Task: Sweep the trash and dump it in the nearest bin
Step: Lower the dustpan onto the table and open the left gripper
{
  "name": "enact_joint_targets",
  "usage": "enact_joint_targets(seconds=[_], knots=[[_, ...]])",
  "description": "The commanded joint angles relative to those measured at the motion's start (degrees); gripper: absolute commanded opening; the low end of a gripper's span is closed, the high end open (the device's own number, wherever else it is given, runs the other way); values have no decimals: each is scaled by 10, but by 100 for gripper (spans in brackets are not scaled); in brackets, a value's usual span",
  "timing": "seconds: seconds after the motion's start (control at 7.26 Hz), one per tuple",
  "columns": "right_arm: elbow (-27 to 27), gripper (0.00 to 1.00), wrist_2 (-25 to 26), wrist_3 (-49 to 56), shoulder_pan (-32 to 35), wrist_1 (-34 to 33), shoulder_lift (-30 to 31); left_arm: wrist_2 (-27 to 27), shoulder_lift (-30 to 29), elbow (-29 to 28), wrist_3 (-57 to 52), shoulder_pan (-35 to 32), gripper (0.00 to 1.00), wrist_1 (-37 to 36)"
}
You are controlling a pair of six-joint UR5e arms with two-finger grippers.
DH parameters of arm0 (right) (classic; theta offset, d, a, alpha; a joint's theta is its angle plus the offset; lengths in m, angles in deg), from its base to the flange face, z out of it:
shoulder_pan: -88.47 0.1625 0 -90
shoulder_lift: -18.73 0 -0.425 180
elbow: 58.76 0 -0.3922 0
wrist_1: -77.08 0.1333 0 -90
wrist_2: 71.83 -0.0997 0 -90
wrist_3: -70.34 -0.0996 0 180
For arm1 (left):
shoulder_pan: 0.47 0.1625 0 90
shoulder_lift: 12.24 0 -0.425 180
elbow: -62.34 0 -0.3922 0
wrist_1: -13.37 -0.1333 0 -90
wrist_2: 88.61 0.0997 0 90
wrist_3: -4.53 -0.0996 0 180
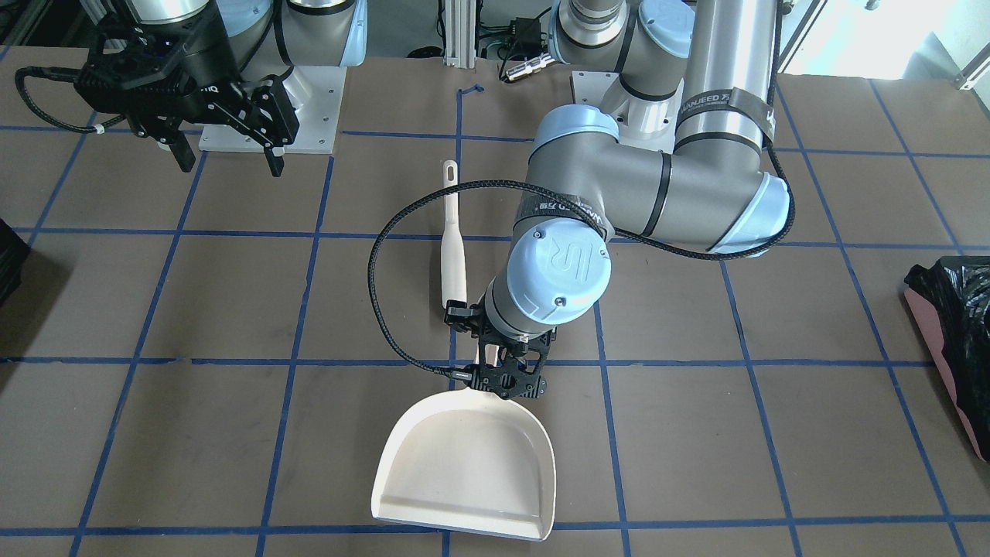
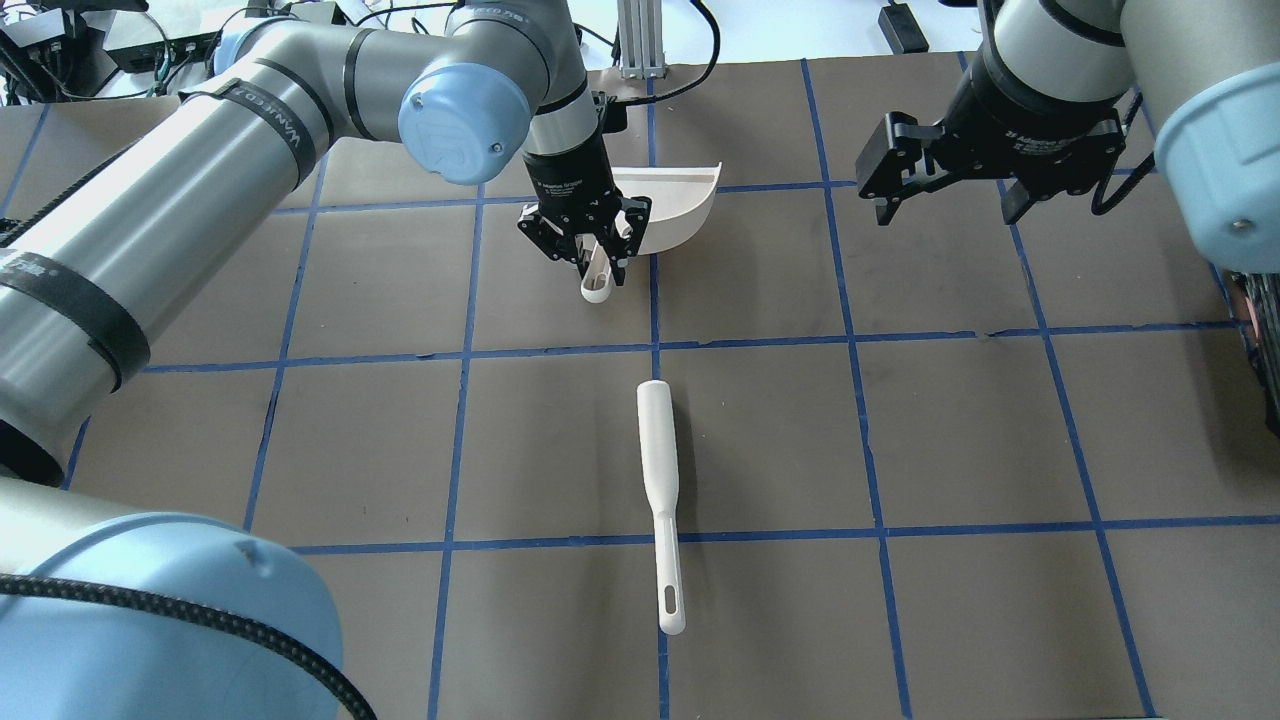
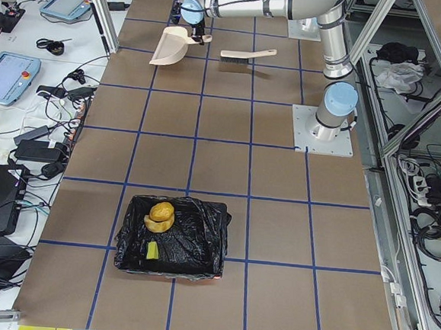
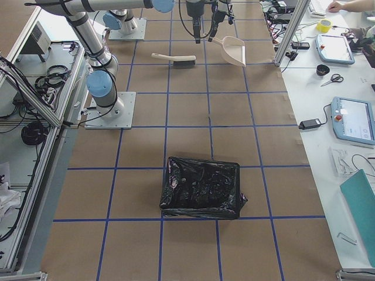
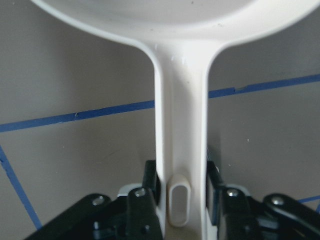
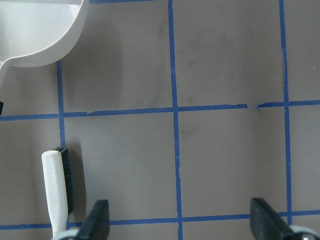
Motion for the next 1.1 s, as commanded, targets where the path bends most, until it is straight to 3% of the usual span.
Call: enact_joint_targets(seconds=[0.0,0.96], knots=[[0,100,-2,0,0,0,0,-14,-8,4,34,-2,0,-15],[2,100,0,1,0,0,0,-7,-36,1,21,-21,0,-62]])
